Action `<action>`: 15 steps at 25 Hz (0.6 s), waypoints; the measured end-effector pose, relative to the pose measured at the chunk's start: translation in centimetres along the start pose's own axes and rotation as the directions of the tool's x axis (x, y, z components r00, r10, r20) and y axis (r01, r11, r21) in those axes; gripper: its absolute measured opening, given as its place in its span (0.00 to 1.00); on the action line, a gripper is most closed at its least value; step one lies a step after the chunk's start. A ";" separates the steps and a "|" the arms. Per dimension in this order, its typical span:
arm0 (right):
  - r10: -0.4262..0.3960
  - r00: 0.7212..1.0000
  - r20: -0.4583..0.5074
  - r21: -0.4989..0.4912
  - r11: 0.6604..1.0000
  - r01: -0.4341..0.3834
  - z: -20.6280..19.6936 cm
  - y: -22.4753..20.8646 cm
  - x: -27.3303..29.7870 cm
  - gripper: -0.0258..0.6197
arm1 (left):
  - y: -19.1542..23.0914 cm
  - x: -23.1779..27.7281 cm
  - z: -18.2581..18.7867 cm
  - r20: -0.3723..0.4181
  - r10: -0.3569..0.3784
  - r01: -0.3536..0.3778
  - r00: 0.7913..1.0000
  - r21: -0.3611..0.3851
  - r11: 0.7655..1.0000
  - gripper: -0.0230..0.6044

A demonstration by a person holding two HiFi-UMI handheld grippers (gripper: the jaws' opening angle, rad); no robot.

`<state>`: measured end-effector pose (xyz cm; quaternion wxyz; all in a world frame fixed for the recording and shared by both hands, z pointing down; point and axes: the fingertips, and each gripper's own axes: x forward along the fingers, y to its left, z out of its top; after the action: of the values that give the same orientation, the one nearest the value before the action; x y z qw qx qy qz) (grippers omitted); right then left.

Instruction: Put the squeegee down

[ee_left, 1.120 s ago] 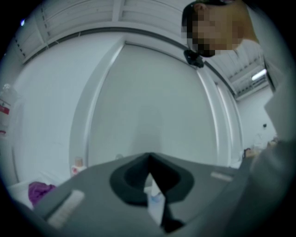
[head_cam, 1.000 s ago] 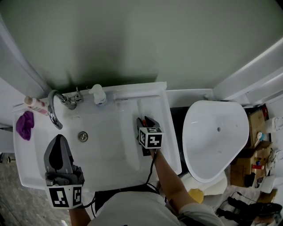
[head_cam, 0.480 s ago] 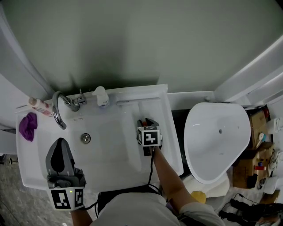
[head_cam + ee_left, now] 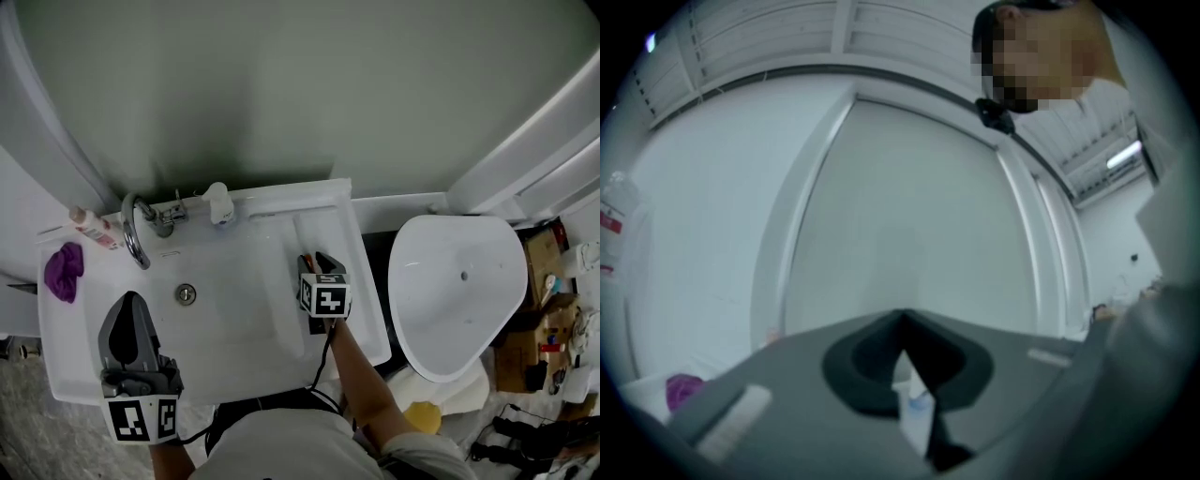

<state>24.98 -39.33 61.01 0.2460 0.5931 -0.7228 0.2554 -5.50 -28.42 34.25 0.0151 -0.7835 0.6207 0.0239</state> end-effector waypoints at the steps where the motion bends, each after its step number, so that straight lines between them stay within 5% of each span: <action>1: -0.004 1.000 0.017 0.001 1.000 0.003 0.2 0.1 -0.7 0.26 | -0.1 -0.1 0.1 0.004 -0.010 0.010 1.000 0.000 1.000 0.05; 5: -0.019 0.996 0.090 0.011 1.000 0.018 0.9 0.7 -4.0 0.05 | -0.6 -0.8 0.7 0.022 -0.054 0.054 0.998 -0.003 0.999 0.05; 15: 0.030 0.962 0.270 -0.011 1.000 -0.028 2.2 4.4 -12.9 0.04 | -1.4 -3.8 2.3 0.063 -0.145 0.146 0.987 -0.008 0.989 0.05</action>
<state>22.80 -30.55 50.53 0.1437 0.6110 -0.7590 0.1730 -5.04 -24.29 32.18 0.0313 -0.8258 0.5608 0.0508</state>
